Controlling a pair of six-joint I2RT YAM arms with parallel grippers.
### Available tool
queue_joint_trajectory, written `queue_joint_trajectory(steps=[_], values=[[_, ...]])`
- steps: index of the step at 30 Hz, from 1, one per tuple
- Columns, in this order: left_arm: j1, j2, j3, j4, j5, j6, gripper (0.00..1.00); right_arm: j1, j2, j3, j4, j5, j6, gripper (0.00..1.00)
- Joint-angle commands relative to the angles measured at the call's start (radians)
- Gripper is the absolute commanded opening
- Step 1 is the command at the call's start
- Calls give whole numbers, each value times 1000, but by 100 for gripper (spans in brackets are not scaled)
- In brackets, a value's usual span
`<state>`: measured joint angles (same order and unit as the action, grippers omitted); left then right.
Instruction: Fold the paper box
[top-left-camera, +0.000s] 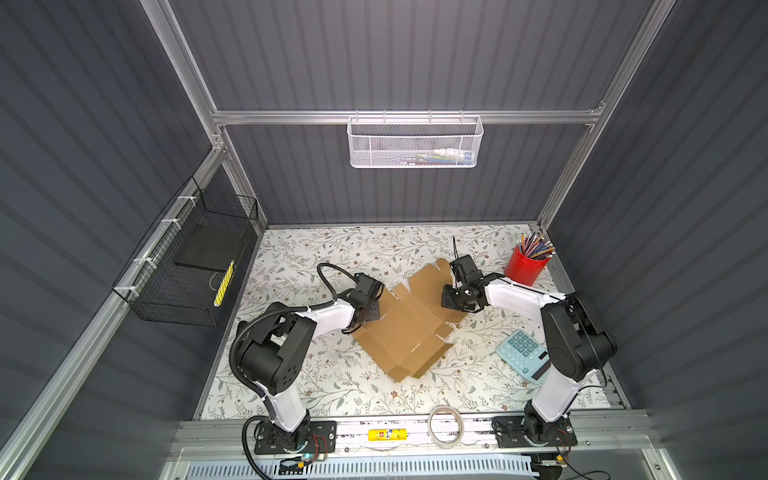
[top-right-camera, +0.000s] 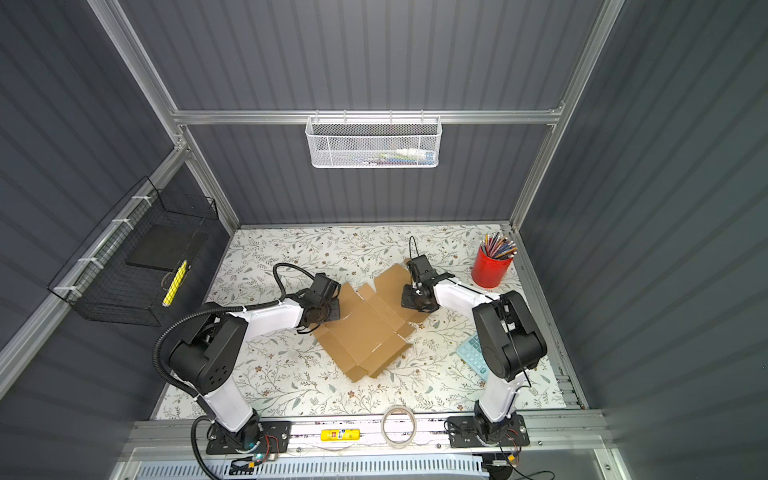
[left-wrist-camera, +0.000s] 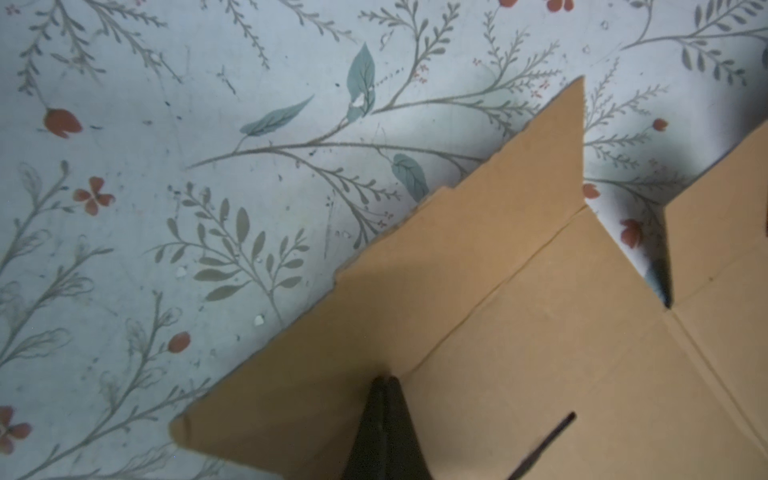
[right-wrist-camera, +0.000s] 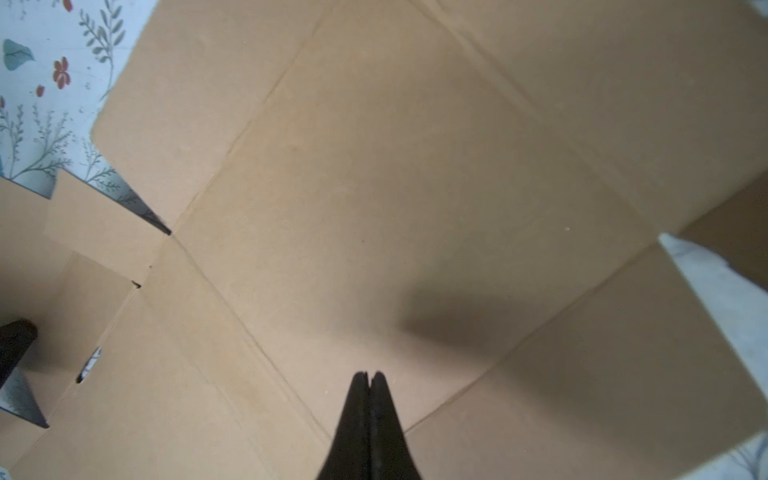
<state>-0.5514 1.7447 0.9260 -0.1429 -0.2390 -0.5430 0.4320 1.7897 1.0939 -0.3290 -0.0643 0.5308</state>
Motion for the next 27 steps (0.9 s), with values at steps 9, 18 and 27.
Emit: queue_joint_trajectory(steps=[9,18,27], values=[[28,-38,-107,15,10,-60,0,-16,140,111,-30,2,-20,1],[28,-153,-242,36,64,-138,0,-16,265,261,-89,-31,-63,1],[-62,-217,-360,91,120,-248,0,-4,366,454,-126,-84,-133,1]])
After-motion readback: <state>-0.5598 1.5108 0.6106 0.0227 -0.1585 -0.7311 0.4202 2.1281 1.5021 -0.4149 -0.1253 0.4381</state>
